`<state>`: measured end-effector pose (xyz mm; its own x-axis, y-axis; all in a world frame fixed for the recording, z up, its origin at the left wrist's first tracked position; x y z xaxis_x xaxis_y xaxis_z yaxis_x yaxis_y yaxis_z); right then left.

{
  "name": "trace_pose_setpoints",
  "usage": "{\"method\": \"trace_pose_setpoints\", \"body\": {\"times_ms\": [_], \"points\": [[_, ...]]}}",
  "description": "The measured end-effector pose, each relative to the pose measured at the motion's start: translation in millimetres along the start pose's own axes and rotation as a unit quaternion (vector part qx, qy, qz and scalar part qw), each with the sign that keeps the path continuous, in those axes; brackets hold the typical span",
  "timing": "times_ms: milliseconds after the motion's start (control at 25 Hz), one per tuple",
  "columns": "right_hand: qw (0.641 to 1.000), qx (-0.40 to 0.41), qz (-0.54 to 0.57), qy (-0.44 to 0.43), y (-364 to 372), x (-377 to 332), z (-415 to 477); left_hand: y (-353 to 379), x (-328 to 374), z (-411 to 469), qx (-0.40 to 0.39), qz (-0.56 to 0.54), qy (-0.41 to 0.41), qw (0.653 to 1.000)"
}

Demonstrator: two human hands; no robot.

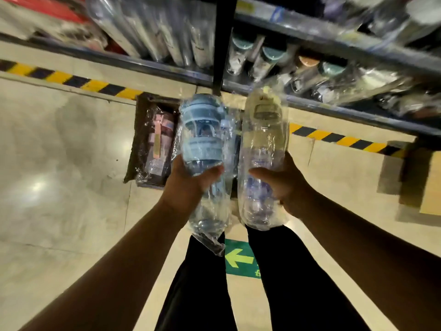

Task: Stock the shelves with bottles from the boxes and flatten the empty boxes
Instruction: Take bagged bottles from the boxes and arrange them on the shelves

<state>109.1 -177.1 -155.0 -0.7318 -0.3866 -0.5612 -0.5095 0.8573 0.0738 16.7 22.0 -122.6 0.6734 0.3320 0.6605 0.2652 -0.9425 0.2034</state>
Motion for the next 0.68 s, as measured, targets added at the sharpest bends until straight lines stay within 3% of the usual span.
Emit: {"method": "trace_pose_setpoints", "body": {"times_ms": [200, 360, 680], "points": [[0.993, -0.009, 0.074, -0.096, 18.3, -118.9, -149.0, 31.5, 139.2, -96.0, -0.022, 0.093, 0.112, 0.989], [0.977, 0.009, 0.113, -0.182, 34.6, -194.8, -256.7, 51.9, 232.4, -170.3, -0.042, 0.098, 0.183, 0.977], [0.934, 0.033, 0.033, -0.354, 20.4, -304.9, -437.3, 114.6, 366.4, -311.0, -0.04, 0.146, 0.294, 0.944]]}}
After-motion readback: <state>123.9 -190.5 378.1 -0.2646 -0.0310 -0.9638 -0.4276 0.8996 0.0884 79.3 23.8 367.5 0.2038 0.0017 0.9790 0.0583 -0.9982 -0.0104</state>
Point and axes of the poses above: each hand's wrist, its own z-axis towards the middle knuckle, its own y-axis out of the palm, x = y × z, the point moved 4 cm from there along z, towards the middle knuckle, and after that the axes turned 11 degrees about -x, right-handed, at the moved point
